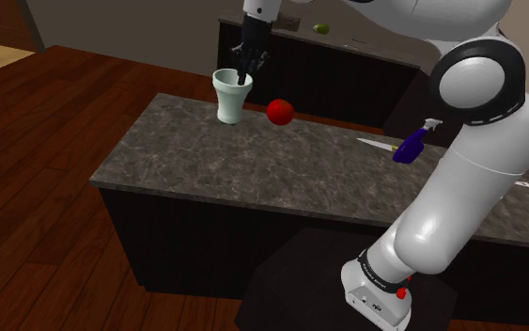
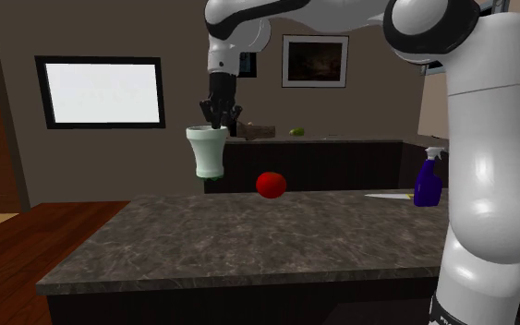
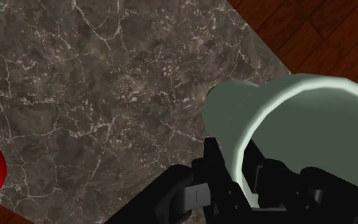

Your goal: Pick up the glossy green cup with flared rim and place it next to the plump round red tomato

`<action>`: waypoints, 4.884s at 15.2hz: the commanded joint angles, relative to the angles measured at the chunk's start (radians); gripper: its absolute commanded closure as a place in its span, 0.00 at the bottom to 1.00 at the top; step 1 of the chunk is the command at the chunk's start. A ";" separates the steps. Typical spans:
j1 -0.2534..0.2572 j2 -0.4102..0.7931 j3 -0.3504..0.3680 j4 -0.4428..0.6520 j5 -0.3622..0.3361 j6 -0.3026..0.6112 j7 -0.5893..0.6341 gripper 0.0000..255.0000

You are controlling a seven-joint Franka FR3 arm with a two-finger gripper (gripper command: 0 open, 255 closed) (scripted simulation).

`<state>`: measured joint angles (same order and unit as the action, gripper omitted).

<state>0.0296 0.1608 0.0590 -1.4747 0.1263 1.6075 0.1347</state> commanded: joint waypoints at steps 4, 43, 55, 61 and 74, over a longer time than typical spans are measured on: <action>-0.067 -0.016 -0.048 -0.018 0.004 -0.012 -0.116 1.00; -0.522 0.429 -0.265 0.481 0.069 -0.146 -0.744 1.00; -0.501 0.394 -0.267 0.260 0.065 0.037 -0.763 1.00; -0.495 0.397 -0.265 0.184 0.067 0.115 -0.771 1.00; -0.492 0.409 -0.263 0.123 0.072 0.188 -0.780 1.00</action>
<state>-0.4625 0.5703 -0.2041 -1.3517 0.1982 1.7956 -0.6453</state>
